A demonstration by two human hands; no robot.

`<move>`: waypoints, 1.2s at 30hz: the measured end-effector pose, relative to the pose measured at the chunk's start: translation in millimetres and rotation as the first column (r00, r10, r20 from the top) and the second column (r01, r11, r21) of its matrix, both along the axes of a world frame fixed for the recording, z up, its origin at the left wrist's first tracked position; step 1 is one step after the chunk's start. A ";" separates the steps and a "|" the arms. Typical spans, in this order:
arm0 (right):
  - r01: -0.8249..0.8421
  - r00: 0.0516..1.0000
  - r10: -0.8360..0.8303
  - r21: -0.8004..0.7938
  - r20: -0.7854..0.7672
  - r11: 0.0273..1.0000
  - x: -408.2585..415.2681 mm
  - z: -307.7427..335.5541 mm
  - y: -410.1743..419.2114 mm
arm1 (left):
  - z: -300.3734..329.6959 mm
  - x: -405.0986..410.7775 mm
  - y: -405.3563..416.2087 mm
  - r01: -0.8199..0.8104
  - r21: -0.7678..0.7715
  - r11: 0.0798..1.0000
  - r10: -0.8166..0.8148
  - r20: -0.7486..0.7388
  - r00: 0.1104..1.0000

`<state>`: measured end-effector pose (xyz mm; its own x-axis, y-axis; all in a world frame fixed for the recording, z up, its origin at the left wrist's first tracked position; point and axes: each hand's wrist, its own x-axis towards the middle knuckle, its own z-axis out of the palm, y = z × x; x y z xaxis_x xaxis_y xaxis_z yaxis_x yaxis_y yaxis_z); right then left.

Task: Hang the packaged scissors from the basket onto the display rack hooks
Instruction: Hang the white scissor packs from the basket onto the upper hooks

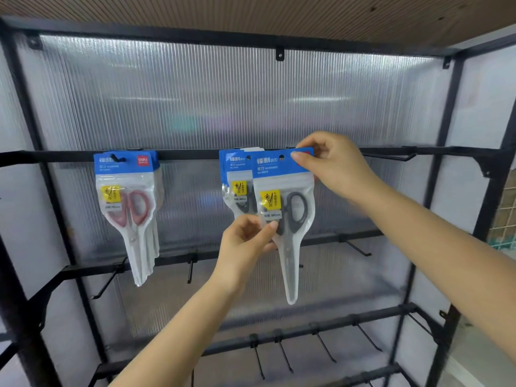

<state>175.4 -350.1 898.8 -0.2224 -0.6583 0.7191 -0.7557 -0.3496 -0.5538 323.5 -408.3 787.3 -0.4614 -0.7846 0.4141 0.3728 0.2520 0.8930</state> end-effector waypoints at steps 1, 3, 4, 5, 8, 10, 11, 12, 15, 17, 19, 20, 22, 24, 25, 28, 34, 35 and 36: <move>0.009 1.000 -0.009 -0.003 0.009 1.000 -0.1 0.2 -1.8 | 0.4 -0.3 0.0 0.001 0.002 1.000 -0.001 0.002 1.000; 0.019 1.000 -0.019 -0.008 0.020 1.000 -0.4 -0.1 -4.8 | 0.1 0.0 0.1 0.004 0.004 1.000 -0.004 0.005 1.000; 0.022 1.000 -0.022 -0.007 0.022 1.000 -0.5 -0.7 -5.9 | -0.6 0.3 0.0 0.002 0.001 1.000 -0.002 0.008 1.000; 0.020 1.000 -0.020 -0.002 0.020 1.000 -0.4 -1.2 -6.3 | -1.3 1.1 0.0 0.001 -0.003 1.000 -0.001 0.012 1.000; 0.019 1.000 -0.019 0.023 0.004 1.000 -0.1 -2.8 -7.9 | -2.5 4.0 -0.6 -0.004 -0.015 1.000 0.004 0.013 1.000; 0.027 1.000 -0.027 0.031 -0.001 0.999 0.5 -2.9 -9.0 | -1.5 5.7 -2.2 -0.006 -0.013 1.000 0.006 0.002 1.000; 0.031 1.000 -0.031 0.034 -0.002 0.999 0.5 -3.0 -9.8 | -0.6 6.3 -3.1 -0.007 -0.015 1.000 0.007 -0.001 1.000; 0.034 0.999 -0.034 0.038 -0.003 0.999 0.4 -3.4 -11.0 | 0.1 6.4 -3.9 -0.008 -0.016 1.000 0.008 0.000 1.000; 0.057 0.998 -0.057 0.044 -0.017 0.997 0.9 -6.3 -16.2 | -1.6 5.5 -6.9 0.004 0.001 1.000 -0.004 0.011 1.000; 0.093 0.994 -0.092 0.034 -0.053 0.995 2.3 -8.5 -21.2 | -4.5 4.2 -10.5 0.006 0.021 1.000 -0.006 0.013 1.000; 0.123 0.990 -0.121 0.021 -0.070 0.992 3.8 -11.1 -28.1 | -6.7 2.5 -17.2 -0.015 0.045 0.999 0.015 0.008 1.000; 0.136 0.988 -0.135 0.010 -0.072 0.991 4.6 -12.2 -32.2 | -7.0 1.2 -21.7 -0.033 0.060 0.998 0.033 0.008 0.999; 0.159 0.982 -0.160 -0.016 -0.101 0.987 6.5 -14.0 -39.6 | -7.0 -1.7 -32.7 -0.071 0.080 0.994 0.071 0.012 0.997; 0.194 0.963 -0.197 -0.035 -0.185 0.980 7.9 -17.3 -46.7 | -7.8 -4.6 -45.4 -0.123 0.079 0.989 0.121 0.025 0.992; 0.224 0.944 -0.227 -0.039 -0.238 0.974 7.8 -19.2 -50.5 | -8.3 -6.1 -52.1 -0.154 0.080 0.985 0.152 0.031 0.988; 0.308 0.887 -0.311 -0.067 -0.340 0.949 7.1 -25.4 -60.8 | -9.8 -10.7 -73.1 -0.232 0.088 0.969 0.229 0.044 0.973; 0.465 0.720 -0.354 0.037 -0.597 0.885 11.0 -37.5 -78.5 | -8.4 -18.5 -100.2 -0.296 0.109 0.949 0.287 0.089 0.954; 0.497 0.681 -0.359 0.044 -0.638 0.867 11.7 -39.9 -81.9 | -7.9 -19.4 -103.0 -0.306 0.107 0.946 0.297 0.096 0.950; 0.520 0.657 -0.361 0.051 -0.662 0.853 12.2 -41.8 -84.9 | -7.5 -20.4 -105.8 -0.318 0.100 0.943 0.308 0.106 0.946</move>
<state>187.7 -435.0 857.1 -0.0952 -0.7525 0.6516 -0.9806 0.1836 0.0688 303.1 -514.1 779.7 -0.2153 -0.9347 0.2827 0.2106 0.2382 0.9481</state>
